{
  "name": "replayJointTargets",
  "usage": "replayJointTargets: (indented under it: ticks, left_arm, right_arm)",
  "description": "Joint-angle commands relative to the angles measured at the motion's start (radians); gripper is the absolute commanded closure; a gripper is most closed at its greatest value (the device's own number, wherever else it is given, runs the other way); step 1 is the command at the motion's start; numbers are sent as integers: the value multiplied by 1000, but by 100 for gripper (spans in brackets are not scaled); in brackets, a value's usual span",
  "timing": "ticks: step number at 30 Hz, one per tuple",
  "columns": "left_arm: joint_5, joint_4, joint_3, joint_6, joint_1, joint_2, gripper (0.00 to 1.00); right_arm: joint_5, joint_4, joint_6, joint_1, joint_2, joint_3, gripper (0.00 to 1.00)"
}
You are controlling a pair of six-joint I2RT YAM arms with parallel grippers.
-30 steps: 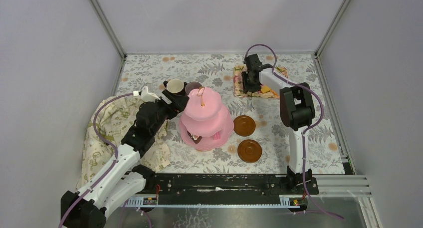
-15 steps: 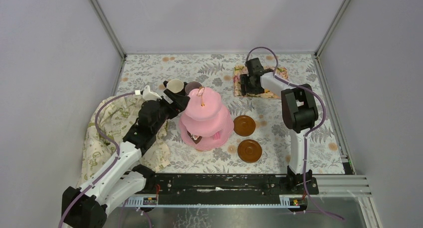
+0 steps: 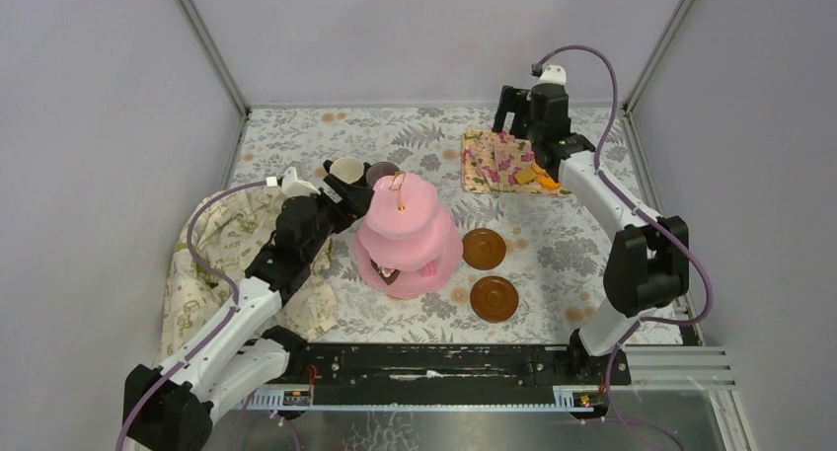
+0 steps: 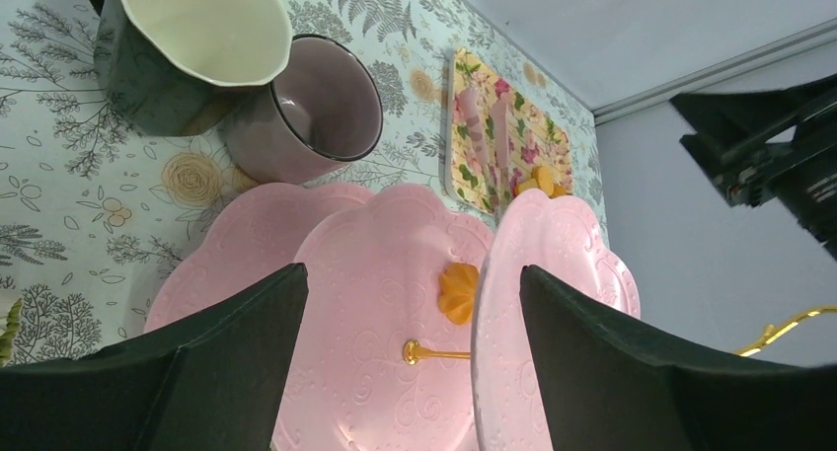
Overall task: Serve the afternoon tea
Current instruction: Place the clamp on the tray, then pick up the clamp from the tray.
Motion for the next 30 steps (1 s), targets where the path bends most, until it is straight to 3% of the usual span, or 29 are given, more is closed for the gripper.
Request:
replayJointTargets:
  ticks: [1, 4, 12, 30]
  left_arm:
    - [-26, 53, 35, 21, 7, 18, 14]
    - [-43, 41, 33, 28, 7, 6, 14]
    - [-81, 59, -1, 14, 7, -28, 14]
    - [-66, 86, -9, 13, 8, 5, 14]
  right_arm:
    - [-153, 21, 81, -40, 92, 45, 0]
    - [-165, 108, 58, -38, 70, -43, 5]
    - [-104, 62, 11, 6, 126, -99, 7]
    - [-31, 52, -16, 40, 294, -65, 14]
